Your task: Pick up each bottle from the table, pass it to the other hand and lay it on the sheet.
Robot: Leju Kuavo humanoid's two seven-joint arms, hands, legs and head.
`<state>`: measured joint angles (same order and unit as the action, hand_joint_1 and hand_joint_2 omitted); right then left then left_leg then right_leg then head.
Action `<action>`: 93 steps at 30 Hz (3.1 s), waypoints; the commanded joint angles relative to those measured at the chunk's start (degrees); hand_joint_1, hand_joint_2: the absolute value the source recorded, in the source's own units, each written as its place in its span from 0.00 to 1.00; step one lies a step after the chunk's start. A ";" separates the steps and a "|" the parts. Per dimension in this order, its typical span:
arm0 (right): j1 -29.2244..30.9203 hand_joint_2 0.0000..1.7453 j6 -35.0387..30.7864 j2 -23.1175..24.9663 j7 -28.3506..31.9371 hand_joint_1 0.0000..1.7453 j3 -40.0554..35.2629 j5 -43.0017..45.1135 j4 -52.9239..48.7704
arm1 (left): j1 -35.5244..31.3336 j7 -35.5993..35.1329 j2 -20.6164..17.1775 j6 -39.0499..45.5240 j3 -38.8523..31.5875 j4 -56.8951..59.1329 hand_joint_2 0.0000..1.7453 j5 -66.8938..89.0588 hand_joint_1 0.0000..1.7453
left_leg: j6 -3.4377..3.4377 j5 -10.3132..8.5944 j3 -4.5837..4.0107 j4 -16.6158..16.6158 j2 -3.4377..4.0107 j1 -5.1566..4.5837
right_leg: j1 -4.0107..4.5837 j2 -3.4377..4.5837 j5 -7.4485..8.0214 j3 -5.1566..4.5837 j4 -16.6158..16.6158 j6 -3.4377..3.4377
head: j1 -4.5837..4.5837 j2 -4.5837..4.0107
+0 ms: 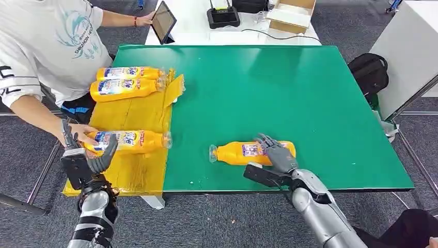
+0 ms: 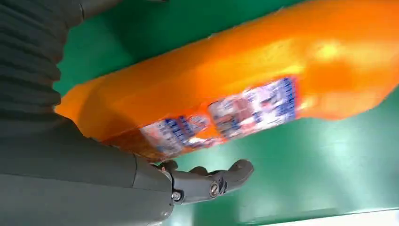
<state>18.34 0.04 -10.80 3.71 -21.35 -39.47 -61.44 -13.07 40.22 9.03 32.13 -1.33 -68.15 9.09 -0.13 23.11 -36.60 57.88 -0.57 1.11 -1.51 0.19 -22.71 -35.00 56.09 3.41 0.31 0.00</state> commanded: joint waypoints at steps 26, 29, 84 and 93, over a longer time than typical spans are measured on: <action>19.01 1.00 10.06 1.62 2.28 0.02 -4.68 0.14 32.97 | -6.40 -0.22 1.35 -3.15 1.19 13.88 1.00 -1.29 0.00 | 0.06 0.06 0.39 -0.05 0.11 0.03 | 0.08 -0.01 -0.01 0.39 -0.06 -0.15 | -0.02 0.00; 19.37 1.00 8.77 2.59 5.43 0.42 -5.42 1.30 33.04 | -6.25 -0.22 1.24 -3.20 1.56 13.60 1.00 -1.89 0.00 | 0.03 0.04 0.39 -0.05 0.13 0.05 | 0.09 0.04 0.02 0.36 -0.07 -0.11 | 0.00 0.00; -5.26 1.00 -20.19 16.91 31.92 1.00 15.61 21.32 -3.06 | 3.05 -13.96 4.00 -40.09 15.34 -1.06 1.00 -23.80 0.00 | 0.06 0.14 0.22 -0.04 0.12 0.05 | 0.08 0.12 -0.08 0.23 -0.07 -0.11 | -0.02 0.00; -4.96 1.00 -14.95 20.48 33.04 1.00 10.40 21.00 3.50 | 3.16 -13.00 3.92 -44.85 19.99 -1.89 1.00 -24.16 0.00 | 0.07 0.26 0.37 -0.05 0.30 0.07 | 0.13 0.26 -0.12 0.32 -0.07 -0.22 | -0.02 0.00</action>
<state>11.74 -19.07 5.55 35.32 -5.20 -18.64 -69.40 -10.04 26.62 14.12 -9.52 11.86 -68.67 -15.26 -0.14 23.14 -36.75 57.87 -0.56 1.15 -1.48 0.25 -22.71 -35.12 56.11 3.44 0.28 0.00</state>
